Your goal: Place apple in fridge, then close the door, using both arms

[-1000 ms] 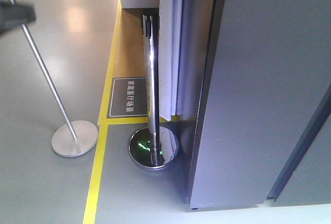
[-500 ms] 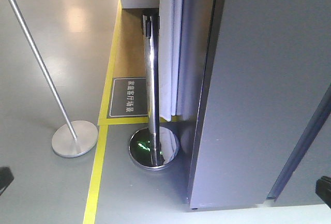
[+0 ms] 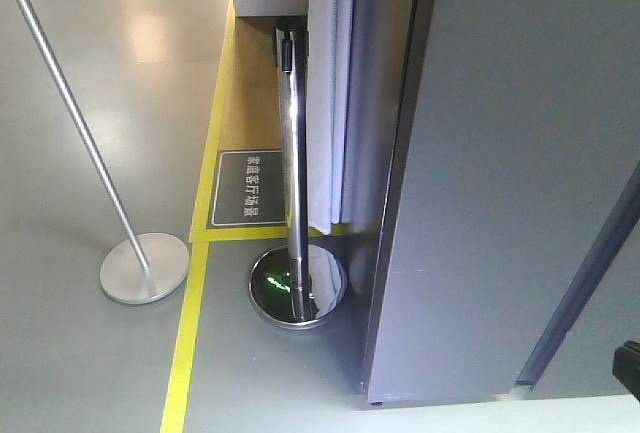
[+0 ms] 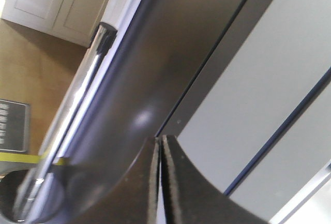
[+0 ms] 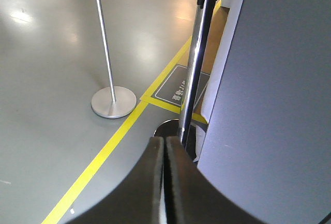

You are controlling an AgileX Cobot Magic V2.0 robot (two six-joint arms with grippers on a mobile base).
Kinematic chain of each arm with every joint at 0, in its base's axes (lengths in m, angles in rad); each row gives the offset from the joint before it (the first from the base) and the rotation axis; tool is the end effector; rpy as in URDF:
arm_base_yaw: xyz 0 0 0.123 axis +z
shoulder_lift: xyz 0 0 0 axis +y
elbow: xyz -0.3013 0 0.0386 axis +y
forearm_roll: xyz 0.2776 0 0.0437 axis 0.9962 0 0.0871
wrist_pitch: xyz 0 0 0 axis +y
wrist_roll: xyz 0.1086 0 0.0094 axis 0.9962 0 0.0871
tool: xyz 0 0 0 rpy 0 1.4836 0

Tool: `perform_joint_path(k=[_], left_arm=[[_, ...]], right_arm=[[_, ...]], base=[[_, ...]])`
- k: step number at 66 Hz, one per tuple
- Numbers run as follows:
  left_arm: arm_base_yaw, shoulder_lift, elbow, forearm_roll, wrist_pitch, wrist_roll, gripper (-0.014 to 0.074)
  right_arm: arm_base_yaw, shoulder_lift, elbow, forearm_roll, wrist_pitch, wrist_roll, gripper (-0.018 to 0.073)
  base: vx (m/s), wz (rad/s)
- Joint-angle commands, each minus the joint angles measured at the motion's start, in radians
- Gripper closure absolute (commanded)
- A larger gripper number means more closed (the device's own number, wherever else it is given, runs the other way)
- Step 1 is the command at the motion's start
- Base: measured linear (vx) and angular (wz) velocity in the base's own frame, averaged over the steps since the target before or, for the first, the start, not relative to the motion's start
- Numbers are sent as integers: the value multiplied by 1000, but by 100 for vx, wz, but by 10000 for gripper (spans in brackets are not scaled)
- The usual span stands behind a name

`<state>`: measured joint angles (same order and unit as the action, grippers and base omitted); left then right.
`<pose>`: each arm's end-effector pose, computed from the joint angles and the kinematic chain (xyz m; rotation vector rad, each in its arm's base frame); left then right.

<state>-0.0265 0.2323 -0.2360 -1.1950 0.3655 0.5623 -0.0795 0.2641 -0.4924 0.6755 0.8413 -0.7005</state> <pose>0.0948 -0.0388 0.2696 -0.2159 1.6571 -0.7588 0.0722 0.0453 0.3065 -0.4362 1.8850 0.2852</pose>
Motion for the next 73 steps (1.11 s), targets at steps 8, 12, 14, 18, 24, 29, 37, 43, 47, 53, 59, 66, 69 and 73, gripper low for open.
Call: perform_joint_path(k=[8,12,14,18,24,29,37,43,47,53,59,66,69,73], left_arm=[[-1,10,-25,-116,12,-12,605],[-1,10,-25,-117,27,-12,605],[-1,10,-25,-114,32,-12,605],[-1,10,-25,-114,41,-12,605],[-1,10,-25,-120,53,-27,605],[-1,10,-25,-212,59,-95,605],[-1,10,-25,-411,11,-193,605],[-1,10,-25,-581,-17,-222,605],[-1,10,-25,-588,-22,-246,605],[-1,10,-24,-588,-32,-353,605],[-1,10,-24,-586,-33,-430,605],[-1,10,-20,-588,-41,-344,605],[-1,10,-18,-588,-46,-227,605],[-2,10,-14,-588,-51,-31,605]], right_arm=[[-2,13,-24,32,-62,-7,565],[-2,13,-24,32,-62,-7,565],[-2,13,-24,32,-62,-7,565],[-2,13,-24,32,-62,-7,565],[-2,13,-24,32,-62,-7,565],[-2,13,-24,32,-62,-7,565],[-2,13,-24,32,-62,-7,565],[-2,13,-24,32,-61,-7,565],[-2,13,-24,32,-61,-7,565],[-2,13,-24,32,-61,-7,565],[-2,13,-24,32,-60,-8,565],[-2,13,-24,32,-60,-8,565],[-2,13,-24,32,-60,-8,565],[-2,13,-24,32,-60,-8,565]], base=[[0,0],[0,0],[0,0],[0,0],[0,0],[0,0],[0,0],[0,0],[0,0],[0,0],[0,0],[0,0],[0,0],[0,0]])
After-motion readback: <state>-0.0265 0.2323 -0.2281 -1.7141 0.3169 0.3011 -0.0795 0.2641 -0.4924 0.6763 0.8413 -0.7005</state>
